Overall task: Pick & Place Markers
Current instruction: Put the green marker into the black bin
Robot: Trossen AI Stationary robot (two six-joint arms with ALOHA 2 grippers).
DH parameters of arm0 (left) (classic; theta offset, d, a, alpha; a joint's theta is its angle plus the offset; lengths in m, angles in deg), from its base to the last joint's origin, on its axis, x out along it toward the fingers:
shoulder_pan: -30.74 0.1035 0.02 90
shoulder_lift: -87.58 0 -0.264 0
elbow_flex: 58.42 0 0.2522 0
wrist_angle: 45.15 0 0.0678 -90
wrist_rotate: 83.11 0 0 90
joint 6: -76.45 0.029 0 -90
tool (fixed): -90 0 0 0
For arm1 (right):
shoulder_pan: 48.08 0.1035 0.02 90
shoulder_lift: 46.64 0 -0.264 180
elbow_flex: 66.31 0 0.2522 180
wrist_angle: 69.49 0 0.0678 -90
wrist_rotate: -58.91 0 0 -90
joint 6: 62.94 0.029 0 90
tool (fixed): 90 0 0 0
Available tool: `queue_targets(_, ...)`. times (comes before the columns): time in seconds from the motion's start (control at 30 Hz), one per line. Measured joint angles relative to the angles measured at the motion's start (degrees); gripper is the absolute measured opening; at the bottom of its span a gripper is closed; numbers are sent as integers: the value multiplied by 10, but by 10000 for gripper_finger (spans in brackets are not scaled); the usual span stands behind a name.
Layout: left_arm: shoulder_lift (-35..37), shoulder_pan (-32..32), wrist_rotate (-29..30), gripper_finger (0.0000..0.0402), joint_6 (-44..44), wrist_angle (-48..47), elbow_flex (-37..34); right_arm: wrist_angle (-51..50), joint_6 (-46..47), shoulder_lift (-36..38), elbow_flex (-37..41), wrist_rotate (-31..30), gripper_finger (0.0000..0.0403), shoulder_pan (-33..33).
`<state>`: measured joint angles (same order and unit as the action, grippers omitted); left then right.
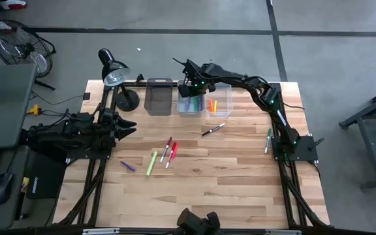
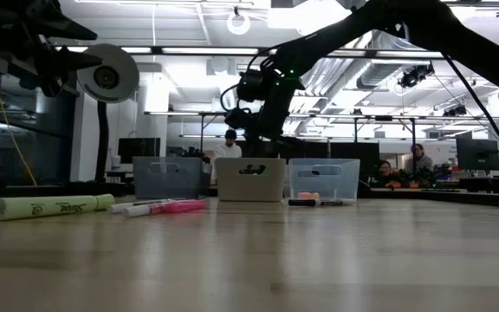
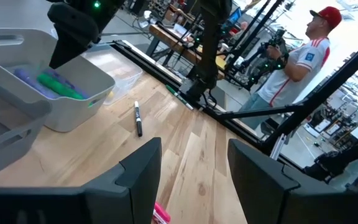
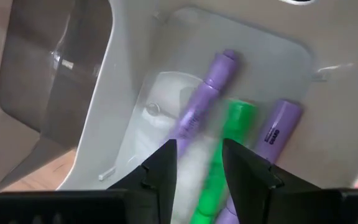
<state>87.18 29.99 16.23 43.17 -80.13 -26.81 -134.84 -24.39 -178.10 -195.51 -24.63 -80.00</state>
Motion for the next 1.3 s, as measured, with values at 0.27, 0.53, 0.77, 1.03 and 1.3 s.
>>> queue_targets(0.27,0,0,2,183,0,0,0,1,-14,6,0,7,126,0)
queue_targets(0.53,0,0,2,183,0,0,0,13,-46,43,0,7,126,-3)
queue_targets(0.77,0,0,2,183,0,0,0,21,-55,74,0,5,126,2)
queue_targets(1.03,0,0,2,183,0,-4,0,6,-90,113,0,1,126,19)
queue_targets(1.3,0,0,-16,183,-1,-4,0,-51,-144,148,0,0,126,61)
